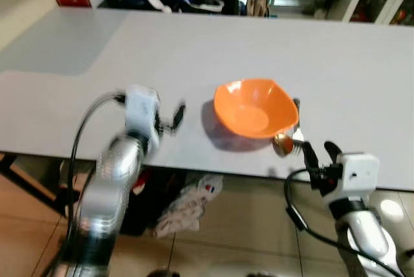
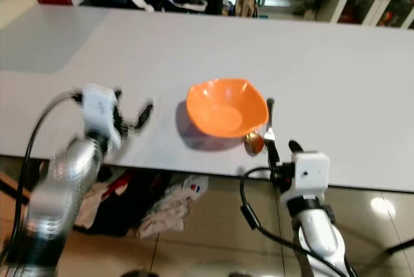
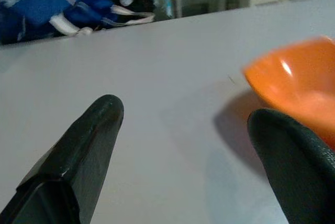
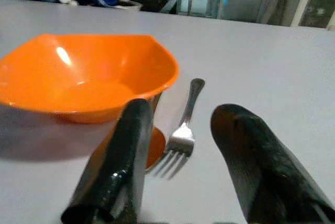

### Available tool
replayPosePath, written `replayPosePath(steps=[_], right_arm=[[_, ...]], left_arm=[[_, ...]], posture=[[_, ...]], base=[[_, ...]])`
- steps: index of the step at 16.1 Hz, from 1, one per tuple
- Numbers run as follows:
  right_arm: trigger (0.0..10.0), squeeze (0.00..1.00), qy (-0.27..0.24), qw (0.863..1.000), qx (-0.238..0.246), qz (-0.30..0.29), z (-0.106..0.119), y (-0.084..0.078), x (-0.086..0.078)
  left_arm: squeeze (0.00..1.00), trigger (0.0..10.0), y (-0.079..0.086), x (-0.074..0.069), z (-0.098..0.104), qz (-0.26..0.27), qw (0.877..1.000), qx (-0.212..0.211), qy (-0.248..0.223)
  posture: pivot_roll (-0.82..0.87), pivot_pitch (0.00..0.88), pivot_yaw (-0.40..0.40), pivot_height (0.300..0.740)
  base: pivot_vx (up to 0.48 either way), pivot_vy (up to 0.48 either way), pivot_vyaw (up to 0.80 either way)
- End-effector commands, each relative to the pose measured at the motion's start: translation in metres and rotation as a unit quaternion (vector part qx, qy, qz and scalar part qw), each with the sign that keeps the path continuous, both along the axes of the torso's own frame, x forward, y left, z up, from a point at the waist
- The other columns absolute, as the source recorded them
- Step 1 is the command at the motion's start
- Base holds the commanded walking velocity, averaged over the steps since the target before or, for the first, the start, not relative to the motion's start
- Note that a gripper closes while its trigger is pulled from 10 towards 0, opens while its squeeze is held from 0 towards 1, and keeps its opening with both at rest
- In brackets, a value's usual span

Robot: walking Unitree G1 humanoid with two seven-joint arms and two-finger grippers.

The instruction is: Setting the table

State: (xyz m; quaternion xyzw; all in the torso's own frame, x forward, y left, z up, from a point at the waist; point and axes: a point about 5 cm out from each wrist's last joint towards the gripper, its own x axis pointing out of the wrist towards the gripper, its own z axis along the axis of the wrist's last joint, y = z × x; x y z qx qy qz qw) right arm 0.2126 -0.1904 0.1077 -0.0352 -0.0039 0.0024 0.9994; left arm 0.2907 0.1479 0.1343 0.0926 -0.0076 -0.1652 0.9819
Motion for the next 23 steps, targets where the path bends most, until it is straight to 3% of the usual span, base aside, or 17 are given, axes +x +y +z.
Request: replayPosePath(steps=[1, 2, 3, 4, 5, 6, 9, 13, 16, 23], right_arm=[[10.0, 0.0, -0.007, 1.0, 0.004, -0.023, -0.001, -0.006, 0.002], [10.0, 0.0, -0.008, 1.0, 0.006, -0.026, -0.002, -0.007, 0.002], [10.0, 0.0, -0.009, 0.999, 0.01, -0.037, -0.004, -0.007, 0.003], [10.0, 0.0, -0.01, 0.999, 0.012, -0.04, -0.004, -0.008, 0.003], [10.0, 0.0, -0.011, 0.999, 0.014, -0.046, -0.007, -0.007, 0.003], [10.0, 0.0, -0.011, 0.999, 0.015, -0.048, -0.008, -0.007, 0.002], [10.0, 0.0, -0.003, 0.999, 0.011, -0.04, -0.012, -0.003, 0.004], [10.0, 0.0, -0.007, 0.999, 0.005, -0.034, -0.013, 0.0, 0.004], [10.0, 0.0, -0.008, 1.0, 0.003, -0.028, -0.013, 0.0, 0.006], [10.0, 0.0, -0.004, 1.0, 0.004, -0.013, -0.015, 0.004, 0.003]], left_arm=[[0.0, 10.0, -0.005, -0.012, -0.012, -0.016, 1.0, 0.013, 0.002], [0.0, 10.0, -0.004, -0.015, -0.019, -0.011, 1.0, 0.012, 0.012], [0.0, 10.0, -0.013, -0.027, -0.037, -0.019, 0.999, 0.001, 0.031], [0.0, 10.0, -0.018, -0.032, -0.042, -0.025, 0.999, -0.001, 0.036], [0.0, 10.0, -0.022, -0.033, -0.04, -0.011, 0.998, -0.038, 0.044], [0.0, 10.0, -0.018, -0.027, -0.036, 0.01, 0.997, -0.066, 0.047], [0.0, 10.0, -0.02, -0.009, -0.016, 0.002, 0.998, -0.063, 0.019], [0.0, 10.0, -0.026, -0.008, -0.009, -0.004, 0.998, -0.063, 0.01], [0.0, 10.0, -0.027, -0.009, -0.009, 0.008, 0.997, -0.07, 0.012], [0.0, 10.0, -0.025, -0.002, -0.016, 0.028, 0.995, -0.085, 0.048]], posture=[[-0.05, 0.025, 0.026, 0.74], [-0.05, 0.024, 0.027, 0.74], [-0.05, 0.021, 0.027, 0.74], [-0.06, 0.021, 0.028, 0.74], [-0.06, 0.022, 0.023, 0.74], [-0.05, 0.022, 0.02, 0.74], [-0.06, 0.023, 0.026, 0.74], [-0.05, 0.02, 0.026, 0.74], [-0.05, 0.013, 0.024, 0.74], [-0.05, 0.007, 0.019, 0.74]], base=[[0.0, 0.0, 0.0], [0.0, 0.0, 0.0], [0.0, 0.0, 0.0], [0.0, 0.0, 0.0], [0.0, 0.0, 0.0], [0.0, 0.0, 0.0], [0.0, 0.0, -0.51], [0.0, 0.0, -0.32], [-0.321, 0.361, 0.0], [0.0, 0.456, 0.0]])
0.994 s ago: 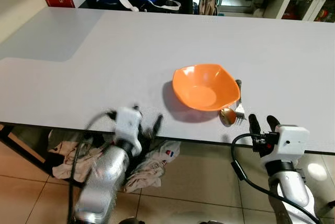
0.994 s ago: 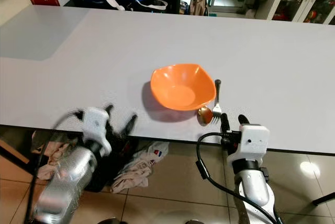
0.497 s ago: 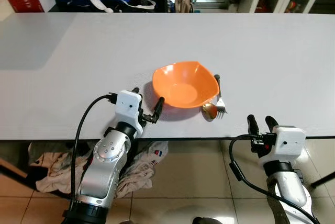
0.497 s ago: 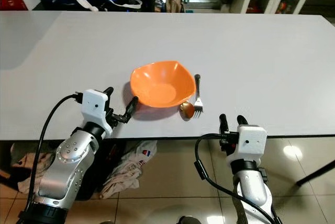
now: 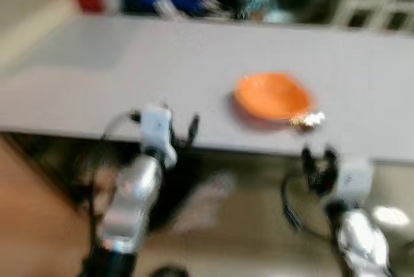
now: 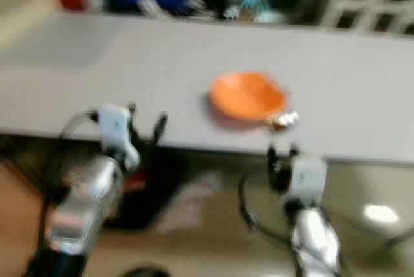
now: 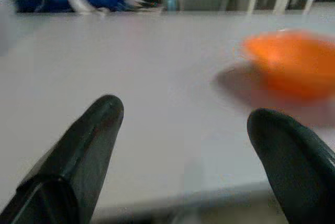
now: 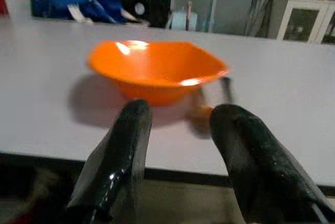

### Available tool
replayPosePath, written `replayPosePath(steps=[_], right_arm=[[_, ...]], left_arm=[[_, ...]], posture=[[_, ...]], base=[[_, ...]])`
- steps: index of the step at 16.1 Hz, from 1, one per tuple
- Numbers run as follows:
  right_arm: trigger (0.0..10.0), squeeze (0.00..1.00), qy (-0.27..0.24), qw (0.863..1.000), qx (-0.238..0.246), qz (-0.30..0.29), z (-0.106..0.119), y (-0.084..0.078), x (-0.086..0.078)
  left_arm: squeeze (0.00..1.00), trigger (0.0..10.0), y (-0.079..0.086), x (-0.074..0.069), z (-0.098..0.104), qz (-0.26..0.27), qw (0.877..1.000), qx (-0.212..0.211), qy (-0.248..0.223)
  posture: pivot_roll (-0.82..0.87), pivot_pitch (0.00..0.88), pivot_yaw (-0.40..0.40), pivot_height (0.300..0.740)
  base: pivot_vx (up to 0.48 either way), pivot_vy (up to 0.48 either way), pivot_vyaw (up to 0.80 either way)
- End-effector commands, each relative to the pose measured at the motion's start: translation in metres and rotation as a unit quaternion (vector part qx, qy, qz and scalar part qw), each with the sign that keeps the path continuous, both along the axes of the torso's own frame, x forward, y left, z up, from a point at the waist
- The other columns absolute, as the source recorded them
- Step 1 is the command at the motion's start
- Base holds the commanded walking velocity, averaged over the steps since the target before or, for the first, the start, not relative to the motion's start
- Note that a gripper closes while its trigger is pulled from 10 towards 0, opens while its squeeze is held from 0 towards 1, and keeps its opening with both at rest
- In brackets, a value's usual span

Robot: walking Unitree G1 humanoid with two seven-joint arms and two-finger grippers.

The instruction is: Setting the table

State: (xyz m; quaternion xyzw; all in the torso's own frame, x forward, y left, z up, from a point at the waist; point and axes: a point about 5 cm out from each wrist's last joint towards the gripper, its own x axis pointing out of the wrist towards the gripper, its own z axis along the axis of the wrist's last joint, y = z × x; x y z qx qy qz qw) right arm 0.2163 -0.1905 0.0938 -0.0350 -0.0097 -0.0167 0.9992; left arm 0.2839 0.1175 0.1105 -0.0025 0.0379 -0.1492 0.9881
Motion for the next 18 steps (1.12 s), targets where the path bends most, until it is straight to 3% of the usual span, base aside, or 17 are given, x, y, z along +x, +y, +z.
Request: replayPosePath(steps=[1, 10, 18], right_arm=[[10.0, 0.0, 0.004, 1.0, 0.003, 0.007, -0.0011, 0.0043, -0.0013], [10.0, 0.0, 0.011, 1.0, -0.001, 0.007, -0.0027, 0.0035, -0.0042], [10.0, 0.0, 0.024, 1.0, -0.004, 0.014, -0.0104, 0.0047, 0.0026]], left_arm=[[0.0, 10.0, 0.0045, 0.0061, 0.0081, 0.01, 1.0, 0.002, -0.011], [0.0, 10.0, -0.0021, 0.0106, 0.0101, 0.0, 1.0, 0.002, -0.012], [0.0, 10.0, 0.0004, 0.0157, 0.0126, 0.003, 1.0, 0.009, -0.017]], posture=[[-0.05, 0.008, 0.019, 0.74], [-0.07, 0.013, 0.02, 0.74], [-0.06, 0.012, 0.017, 0.74]], base=[[0.0, 0.48, 0.0], [0.0, 0.48, 0.0], [0.0, 0.48, -0.39]])
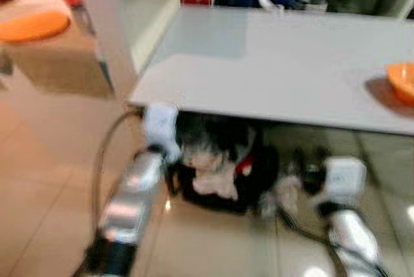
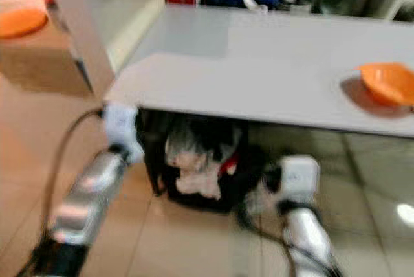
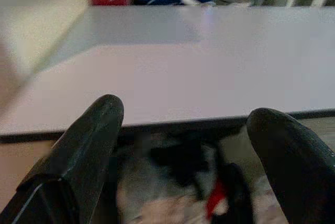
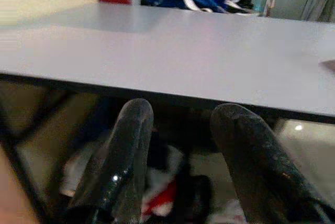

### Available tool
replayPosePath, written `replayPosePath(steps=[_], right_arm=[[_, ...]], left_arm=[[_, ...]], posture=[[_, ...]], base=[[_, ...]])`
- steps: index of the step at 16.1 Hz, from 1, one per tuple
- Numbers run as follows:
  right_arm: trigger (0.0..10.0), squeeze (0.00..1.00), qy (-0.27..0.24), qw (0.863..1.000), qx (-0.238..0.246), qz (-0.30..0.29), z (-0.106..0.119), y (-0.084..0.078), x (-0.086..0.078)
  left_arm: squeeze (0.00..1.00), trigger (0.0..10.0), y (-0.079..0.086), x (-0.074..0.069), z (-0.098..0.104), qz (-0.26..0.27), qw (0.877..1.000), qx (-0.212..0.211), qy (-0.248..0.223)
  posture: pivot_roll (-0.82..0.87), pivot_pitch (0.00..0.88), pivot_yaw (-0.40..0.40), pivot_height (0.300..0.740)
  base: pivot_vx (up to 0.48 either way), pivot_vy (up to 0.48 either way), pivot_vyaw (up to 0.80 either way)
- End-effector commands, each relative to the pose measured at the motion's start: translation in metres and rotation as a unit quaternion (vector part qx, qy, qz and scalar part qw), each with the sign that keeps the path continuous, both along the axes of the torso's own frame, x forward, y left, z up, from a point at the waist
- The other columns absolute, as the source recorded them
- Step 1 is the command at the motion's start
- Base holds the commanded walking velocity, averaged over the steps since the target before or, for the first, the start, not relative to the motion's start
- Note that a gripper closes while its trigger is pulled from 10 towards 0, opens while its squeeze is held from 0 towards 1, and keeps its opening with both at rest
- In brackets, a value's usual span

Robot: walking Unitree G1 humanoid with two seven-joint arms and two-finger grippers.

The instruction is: Setting the table

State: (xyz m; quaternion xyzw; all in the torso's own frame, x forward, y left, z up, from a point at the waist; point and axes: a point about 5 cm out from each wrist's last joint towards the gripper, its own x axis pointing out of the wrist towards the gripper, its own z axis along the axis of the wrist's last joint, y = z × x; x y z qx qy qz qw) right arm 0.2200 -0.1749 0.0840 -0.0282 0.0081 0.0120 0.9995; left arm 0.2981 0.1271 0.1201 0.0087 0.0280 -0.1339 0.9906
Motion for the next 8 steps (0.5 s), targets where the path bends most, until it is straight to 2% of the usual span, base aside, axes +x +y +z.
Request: replayPosePath(steps=[1, 3, 6, 7, 8], right_arm=[[10.0, 0.0, 0.005, 1.0, -0.012, -0.014, -0.0006, -0.0109, -0.0011], [10.0, 0.0, 0.001, 1.0, -0.017, -0.016, 0.0001, -0.0116, -0.0016], [10.0, 0.0, 0.005, 0.999, -0.027, -0.036, 0.0009, -0.0156, 0.0], [10.0, 0.0, 0.018, 0.998, -0.052, -0.042, -0.001, -0.0167, 0.0013], [10.0, 1.0, 0.022, 0.998, -0.05, -0.044, -0.0018, -0.0172, 0.0014]], left_arm=[[0.0, 10.0, -0.0084, 0.002, 0.0027, -0.011, 1.0, -0.002, -0.004], [0.0, 10.0, -0.0085, 0.0029, 0.0025, -0.009, 1.0, -0.002, -0.003], [0.0, 10.0, -0.008, 0.0035, 0.0032, -0.007, 1.0, -0.002, -0.005], [0.0, 10.0, -0.0071, 0.0034, 0.0031, -0.004, 1.0, 0.0, -0.005], [0.0, 10.0, -0.0068, 0.0033, 0.0034, -0.003, 1.0, 0.0, -0.006]], posture=[[-0.06, 0.012, 0.016, 0.74], [-0.06, 0.014, 0.015, 0.74], [-0.06, 0.015, 0.013, 0.74], [-0.06, 0.016, 0.013, 0.74], [-0.05, 0.02, 0.012, 0.74]], base=[[0.0, 0.48, -0.77], [0.0, 0.48, -0.69], [0.0, 0.48, 0.0], [0.0, 0.48, 0.0], [0.0, 0.48, 0.0]])
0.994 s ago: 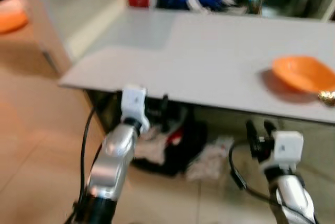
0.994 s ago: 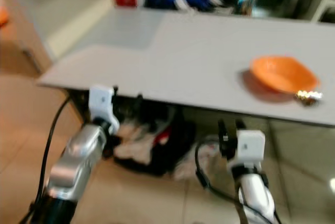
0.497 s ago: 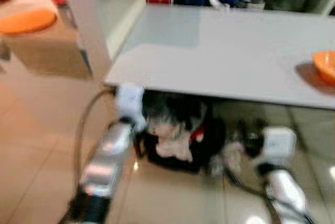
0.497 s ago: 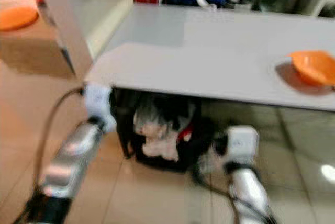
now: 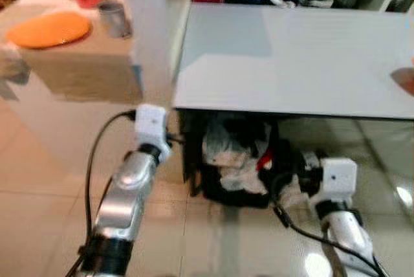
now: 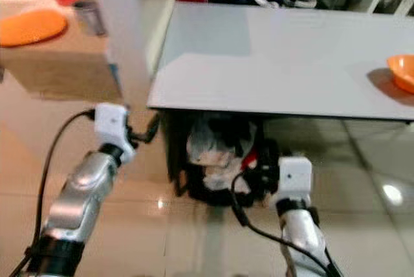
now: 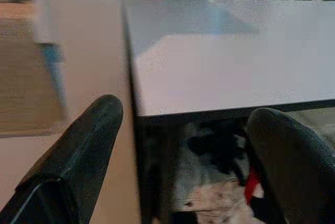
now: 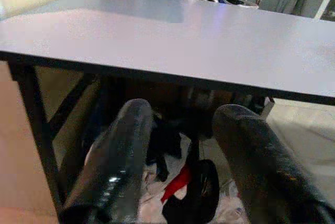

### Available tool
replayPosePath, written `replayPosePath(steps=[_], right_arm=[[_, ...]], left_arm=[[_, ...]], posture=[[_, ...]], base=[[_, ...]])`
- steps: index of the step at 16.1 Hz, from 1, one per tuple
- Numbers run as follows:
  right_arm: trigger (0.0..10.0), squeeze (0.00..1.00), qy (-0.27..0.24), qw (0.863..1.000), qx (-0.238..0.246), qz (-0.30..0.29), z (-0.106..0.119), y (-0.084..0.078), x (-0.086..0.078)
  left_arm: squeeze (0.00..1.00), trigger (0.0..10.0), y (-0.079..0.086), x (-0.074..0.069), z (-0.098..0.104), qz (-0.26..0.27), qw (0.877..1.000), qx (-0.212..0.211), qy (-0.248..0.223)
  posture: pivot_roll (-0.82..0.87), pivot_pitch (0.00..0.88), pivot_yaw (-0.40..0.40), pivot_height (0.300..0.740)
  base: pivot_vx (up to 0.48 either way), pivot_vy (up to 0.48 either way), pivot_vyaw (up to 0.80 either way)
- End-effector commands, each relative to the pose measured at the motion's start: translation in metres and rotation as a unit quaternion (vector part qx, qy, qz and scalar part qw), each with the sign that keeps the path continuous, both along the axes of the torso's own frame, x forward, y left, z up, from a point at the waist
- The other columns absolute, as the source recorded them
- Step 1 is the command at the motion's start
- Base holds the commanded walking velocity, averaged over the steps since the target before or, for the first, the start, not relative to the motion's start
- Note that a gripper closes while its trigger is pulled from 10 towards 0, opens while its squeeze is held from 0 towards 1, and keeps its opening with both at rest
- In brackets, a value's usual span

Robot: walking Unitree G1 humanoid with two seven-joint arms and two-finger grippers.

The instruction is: Setting the table

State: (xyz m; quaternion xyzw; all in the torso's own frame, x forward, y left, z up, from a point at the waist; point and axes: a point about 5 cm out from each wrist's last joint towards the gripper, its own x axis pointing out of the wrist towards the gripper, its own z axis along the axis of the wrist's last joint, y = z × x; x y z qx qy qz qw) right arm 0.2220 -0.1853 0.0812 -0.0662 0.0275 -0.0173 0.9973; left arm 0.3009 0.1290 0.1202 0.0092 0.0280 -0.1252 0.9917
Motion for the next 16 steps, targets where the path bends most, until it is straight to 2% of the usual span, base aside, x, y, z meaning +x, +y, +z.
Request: replayPosePath(steps=[1, 7, 10, 12, 13, 14, 16], right_arm=[[10.0, 1.0, 0.003, 1.0, 0.002, -0.014, 0.001, -0.007, -0.001], [10.0, 1.0, -0.022, 1.0, -0.014, -0.005, 0.01, -0.002, 0.001], [10.0, 1.0, -0.06, 0.997, -0.021, -0.043, 0.02, -0.007, 0.004], [10.0, 1.0, -0.077, 0.994, -0.007, -0.082, 0.027, -0.019, 0.005], [10.0, 1.0, -0.092, 0.99, -0.003, -0.109, 0.037, -0.029, 0.003], [10.0, 1.0, -0.106, 0.987, -0.004, -0.118, 0.048, -0.032, 0.003], [10.0, 1.0, -0.108, 0.987, -0.008, -0.12, 0.048, -0.032, 0.003]], left_arm=[[0.0, 10.0, -0.009, 0.0, 0.004, -0.011, 1.0, 0.001, -0.007], [0.0, 10.0, -0.003, 0.001, 0.006, 0.005, 1.0, 0.004, -0.019], [0.0, 10.0, 0.0, 0.0, 0.009, 0.013, 0.999, 0.015, -0.037], [0.0, 10.0, 0.011, -0.003, 0.017, 0.026, 0.997, 0.018, -0.068], [0.0, 10.0, 0.025, -0.008, 0.02, 0.038, 0.995, 0.034, -0.084], [0.0, 10.0, 0.037, -0.012, 0.013, 0.056, 0.996, 0.032, -0.061], [0.0, 10.0, 0.04, -0.013, 0.007, 0.065, 0.997, 0.026, -0.042]], posture=[[-0.05, 0.021, 0.011, 0.74], [-0.04, 0.018, -0.001, 0.74], [-0.03, 0.015, -0.002, 0.74], [-0.03, 0.011, 0.004, 0.74], [-0.03, 0.011, 0.007, 0.74], [-0.03, 0.013, 0.009, 0.74], [-0.03, 0.014, 0.009, 0.74]], base=[[0.0, 0.48, 0.0], [0.0, 0.48, 0.0], [0.0, 0.48, 0.0], [0.0, 0.48, 0.0], [0.0, 0.48, 0.0], [0.0, 0.48, 0.0], [0.0, 0.48, 0.0]])
